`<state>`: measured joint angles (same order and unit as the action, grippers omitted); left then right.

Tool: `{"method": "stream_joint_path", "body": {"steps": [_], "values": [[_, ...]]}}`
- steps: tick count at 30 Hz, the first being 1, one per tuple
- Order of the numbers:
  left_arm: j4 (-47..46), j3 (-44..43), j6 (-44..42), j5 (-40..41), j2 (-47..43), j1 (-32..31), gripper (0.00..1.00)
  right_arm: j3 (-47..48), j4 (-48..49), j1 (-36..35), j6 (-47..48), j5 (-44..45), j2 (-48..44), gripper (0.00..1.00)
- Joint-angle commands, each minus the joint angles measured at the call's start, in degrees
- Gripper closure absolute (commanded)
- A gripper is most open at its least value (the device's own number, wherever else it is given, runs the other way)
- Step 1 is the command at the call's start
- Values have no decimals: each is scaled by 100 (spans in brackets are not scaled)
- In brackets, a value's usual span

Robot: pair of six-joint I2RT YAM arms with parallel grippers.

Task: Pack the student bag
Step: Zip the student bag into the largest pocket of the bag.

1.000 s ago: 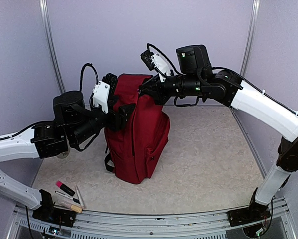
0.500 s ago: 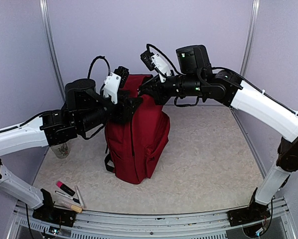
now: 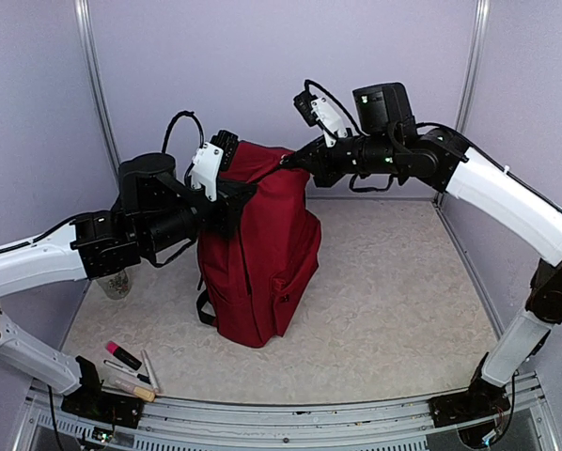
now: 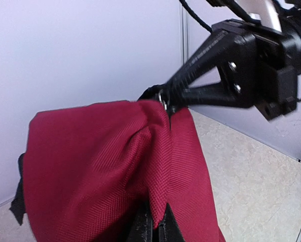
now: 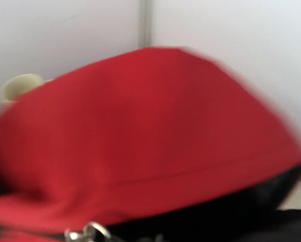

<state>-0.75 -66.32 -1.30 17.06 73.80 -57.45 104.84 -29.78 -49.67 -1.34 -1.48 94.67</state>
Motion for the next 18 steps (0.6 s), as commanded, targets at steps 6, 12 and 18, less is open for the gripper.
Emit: {"method": "stream_joint_path", "body": {"steps": [6, 12, 18], "values": [[104, 195, 88, -244, -515, 25, 100, 317, -26, 1258, -8, 229, -162, 100], [174, 594, 26, -112, -1212, 36, 100, 498, -142, 2204, -51, -272, 106, 100], [421, 851, 12, 170, -1781, 61, 100, 650, -385, 2506, -78, -1027, 413, 100]]}}
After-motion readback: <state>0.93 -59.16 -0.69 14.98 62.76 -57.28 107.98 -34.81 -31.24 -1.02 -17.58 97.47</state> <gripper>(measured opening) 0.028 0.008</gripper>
